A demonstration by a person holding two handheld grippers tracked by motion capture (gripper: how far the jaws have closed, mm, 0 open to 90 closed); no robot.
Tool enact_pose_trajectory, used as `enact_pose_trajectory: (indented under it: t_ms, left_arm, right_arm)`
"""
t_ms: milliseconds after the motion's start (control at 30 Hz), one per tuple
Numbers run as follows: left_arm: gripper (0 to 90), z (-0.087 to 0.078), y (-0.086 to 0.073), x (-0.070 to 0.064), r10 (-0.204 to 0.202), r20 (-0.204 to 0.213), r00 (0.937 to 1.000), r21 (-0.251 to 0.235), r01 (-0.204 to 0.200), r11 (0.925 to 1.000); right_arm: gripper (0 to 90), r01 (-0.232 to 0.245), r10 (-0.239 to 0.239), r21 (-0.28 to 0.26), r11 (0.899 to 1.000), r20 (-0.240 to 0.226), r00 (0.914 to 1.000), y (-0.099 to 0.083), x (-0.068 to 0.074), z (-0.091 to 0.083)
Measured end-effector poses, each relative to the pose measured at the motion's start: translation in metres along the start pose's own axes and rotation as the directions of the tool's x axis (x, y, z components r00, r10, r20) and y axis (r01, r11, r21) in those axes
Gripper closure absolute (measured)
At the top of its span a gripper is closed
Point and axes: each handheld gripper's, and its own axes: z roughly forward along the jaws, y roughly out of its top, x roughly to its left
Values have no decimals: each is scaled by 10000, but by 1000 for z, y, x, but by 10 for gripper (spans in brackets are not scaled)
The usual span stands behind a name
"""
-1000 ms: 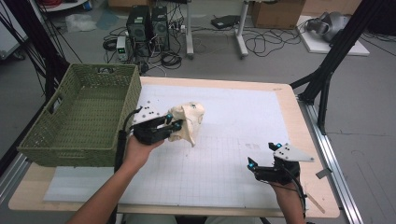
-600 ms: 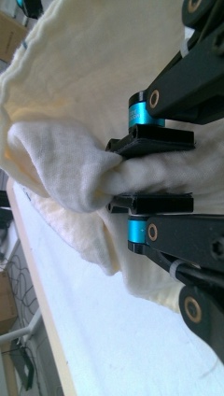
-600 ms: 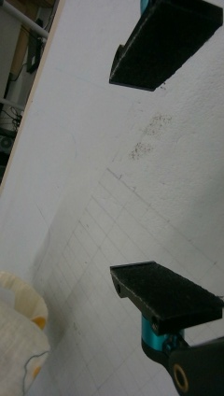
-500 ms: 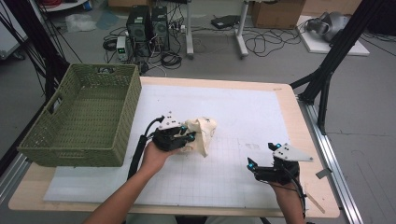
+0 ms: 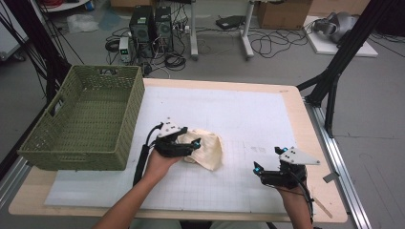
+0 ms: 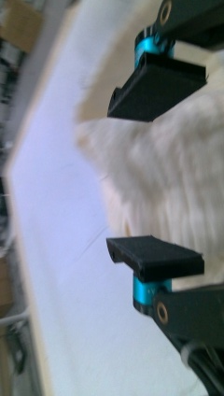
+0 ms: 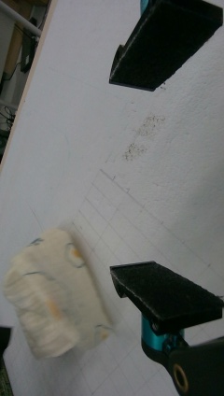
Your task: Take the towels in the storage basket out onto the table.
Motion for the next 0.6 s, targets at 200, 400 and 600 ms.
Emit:
enact_pose_trajectory:
  t_ms: [200,400,600]
  left_arm:
    - [173,-30,-4,13,-72,167,9998,-482,80,9988]
    - [173,-53,-18,16,267,98,9996,-544,-261,9982]
    - [173,-59,-23,19,185,86,9998,-624,-179,9979]
  right_arm:
    - [74,-10,10,-51,10000,-105,9999,1,1,1]
    - [73,1,0,73,10000,-221,9998,1,2,6]
    - [73,-12,12,2,10000,-357,9994,3,4,12]
